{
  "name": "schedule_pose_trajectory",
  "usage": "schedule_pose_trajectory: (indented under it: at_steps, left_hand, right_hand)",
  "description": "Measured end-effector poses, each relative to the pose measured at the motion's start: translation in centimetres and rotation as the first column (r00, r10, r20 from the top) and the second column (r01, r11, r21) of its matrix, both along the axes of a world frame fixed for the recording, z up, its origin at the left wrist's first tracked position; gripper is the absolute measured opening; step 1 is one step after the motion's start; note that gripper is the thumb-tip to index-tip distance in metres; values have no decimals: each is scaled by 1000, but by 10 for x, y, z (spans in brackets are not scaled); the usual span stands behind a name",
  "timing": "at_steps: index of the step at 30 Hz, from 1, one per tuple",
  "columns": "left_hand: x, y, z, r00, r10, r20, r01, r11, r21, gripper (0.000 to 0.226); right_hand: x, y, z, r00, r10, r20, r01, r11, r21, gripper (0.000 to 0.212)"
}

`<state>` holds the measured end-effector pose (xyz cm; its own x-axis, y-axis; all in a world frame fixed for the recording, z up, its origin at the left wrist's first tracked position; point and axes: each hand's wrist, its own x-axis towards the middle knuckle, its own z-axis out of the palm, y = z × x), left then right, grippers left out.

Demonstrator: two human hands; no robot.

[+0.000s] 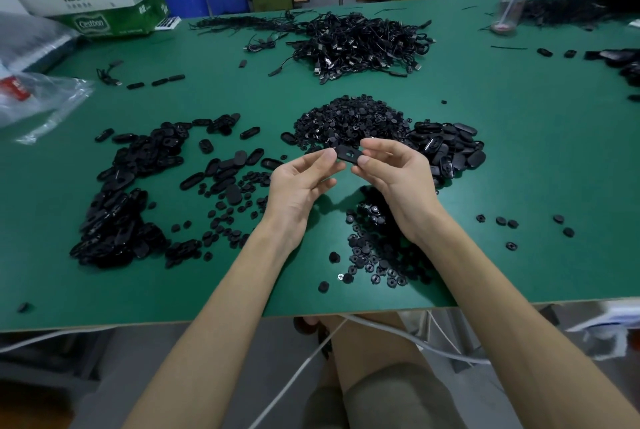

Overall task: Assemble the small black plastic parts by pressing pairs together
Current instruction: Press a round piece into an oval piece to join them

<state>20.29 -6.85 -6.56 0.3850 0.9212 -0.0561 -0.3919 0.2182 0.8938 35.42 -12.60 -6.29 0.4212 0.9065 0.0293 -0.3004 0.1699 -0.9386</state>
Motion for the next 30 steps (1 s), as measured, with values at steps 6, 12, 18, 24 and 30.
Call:
schedule_pose_trajectory:
  at_steps: [6, 12, 18, 24, 30]
  left_hand:
    - [-1, 3, -3, 1000, -15, -5, 15, 1000, 25, 29]
    - [2, 1, -5, 998, -23, -66, 29, 996, 85, 31]
    - [4, -2, -5, 993, -2, -121, 17, 992, 128, 33]
    - [6, -3, -6, 982, 41, -184, -7, 983, 182, 17]
    - [7, -4, -5, 975, 75, -209, -32, 979, 201, 15]
  right_hand:
    - [0, 1, 0, 1000, -20, -19, 20, 1000, -2, 26]
    - [2, 0, 1, 1000, -16, -26, 16, 1000, -9, 26]
    - [4, 1, 0, 1000, -16, -2, 16, 1000, 9, 26]
    - [5, 3, -4, 992, -33, 124, 31, 999, 18, 27]
    - [4, 4, -5, 988, -18, 155, 15, 1000, 23, 27]
